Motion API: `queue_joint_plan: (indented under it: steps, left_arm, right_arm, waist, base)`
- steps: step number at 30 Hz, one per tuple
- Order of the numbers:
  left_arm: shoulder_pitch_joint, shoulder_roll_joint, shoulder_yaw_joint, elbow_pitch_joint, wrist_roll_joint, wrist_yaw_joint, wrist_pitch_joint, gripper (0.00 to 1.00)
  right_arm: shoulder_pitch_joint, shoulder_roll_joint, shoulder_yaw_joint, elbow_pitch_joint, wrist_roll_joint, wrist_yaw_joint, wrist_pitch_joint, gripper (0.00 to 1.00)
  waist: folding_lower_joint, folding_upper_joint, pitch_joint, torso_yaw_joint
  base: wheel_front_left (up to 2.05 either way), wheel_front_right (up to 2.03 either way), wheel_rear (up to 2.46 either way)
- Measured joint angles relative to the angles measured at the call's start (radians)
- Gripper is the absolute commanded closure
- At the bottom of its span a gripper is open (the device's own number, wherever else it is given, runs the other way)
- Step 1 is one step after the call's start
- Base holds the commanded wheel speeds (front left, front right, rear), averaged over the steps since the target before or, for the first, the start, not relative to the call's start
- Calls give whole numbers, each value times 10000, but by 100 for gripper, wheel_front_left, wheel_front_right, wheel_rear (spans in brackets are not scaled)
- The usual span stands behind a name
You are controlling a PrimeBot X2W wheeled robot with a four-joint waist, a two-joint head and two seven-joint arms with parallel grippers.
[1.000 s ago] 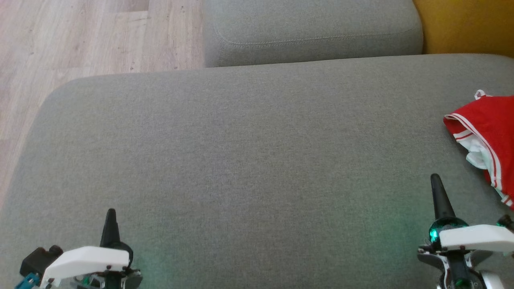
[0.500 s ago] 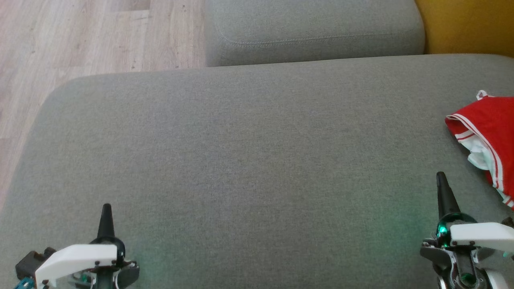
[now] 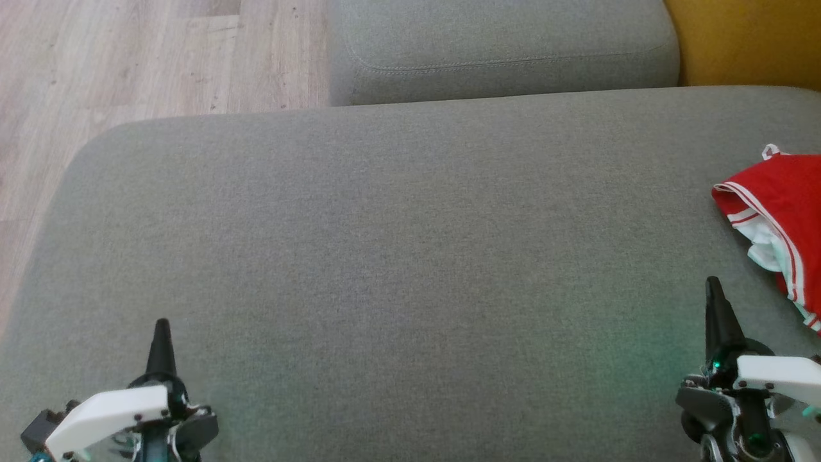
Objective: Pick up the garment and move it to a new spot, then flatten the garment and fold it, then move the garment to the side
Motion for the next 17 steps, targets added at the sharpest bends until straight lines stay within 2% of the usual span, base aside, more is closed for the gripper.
queue_joint_plan:
  steps: [11, 17]
  left_arm:
    - [-116, -245, 451, 94, -1011, -389, 222, 100]
    - [-207, -259, 454, 94, -1055, -389, 222, 100]
  right_arm:
    - [-374, -2, -161, 301, 1202, 0, 63, 100]
    - [-374, -2, -219, 314, 1248, 0, 86, 100]
  waist:
    - [0, 0, 8, 22]
    - [0, 0, 8, 22]
  base:
    - [0, 0, 0]
    - [0, 0, 0]
